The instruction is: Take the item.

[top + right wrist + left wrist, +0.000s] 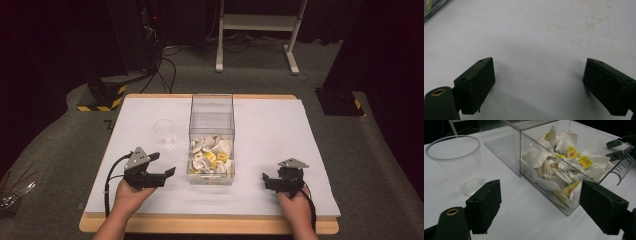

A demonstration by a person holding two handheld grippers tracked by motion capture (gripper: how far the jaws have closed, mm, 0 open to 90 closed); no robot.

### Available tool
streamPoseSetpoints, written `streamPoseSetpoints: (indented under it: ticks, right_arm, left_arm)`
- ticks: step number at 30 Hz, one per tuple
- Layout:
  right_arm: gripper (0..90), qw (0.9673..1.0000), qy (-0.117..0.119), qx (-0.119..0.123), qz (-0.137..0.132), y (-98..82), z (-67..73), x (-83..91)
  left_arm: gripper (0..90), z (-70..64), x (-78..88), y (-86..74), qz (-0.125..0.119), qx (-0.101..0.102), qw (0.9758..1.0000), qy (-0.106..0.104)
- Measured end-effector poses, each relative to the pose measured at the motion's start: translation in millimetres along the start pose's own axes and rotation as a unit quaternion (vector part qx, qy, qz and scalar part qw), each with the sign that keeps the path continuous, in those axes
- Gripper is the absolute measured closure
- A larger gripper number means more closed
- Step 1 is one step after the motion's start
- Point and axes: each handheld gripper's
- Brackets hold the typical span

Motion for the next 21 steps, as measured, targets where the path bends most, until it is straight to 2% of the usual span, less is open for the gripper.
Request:
streamPoseSetpoints:
  ticks: [11, 21]
  right_arm:
    - [10.7, 1.0, 0.0, 0.0, 0.0, 0.0, 0.1, 0.0]
    - [10.7, 1.0, 0.0, 0.0, 0.0, 0.0, 0.1, 0.0]
  left_arm:
    - [19.0, -2.4, -0.7, 10.7, -0.015, 0.004, 0.9997, -0.016]
    - [20.2, -9.7, -6.9, 22.6, -0.019, -0.007, 0.9994, -0.028]
Point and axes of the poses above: each handheld gripper's, and its own axes: x roughly backward along the jaws, y roughly out of its top, z roughly to its left, and after that the axes turned 3 degrees about y, right-handed
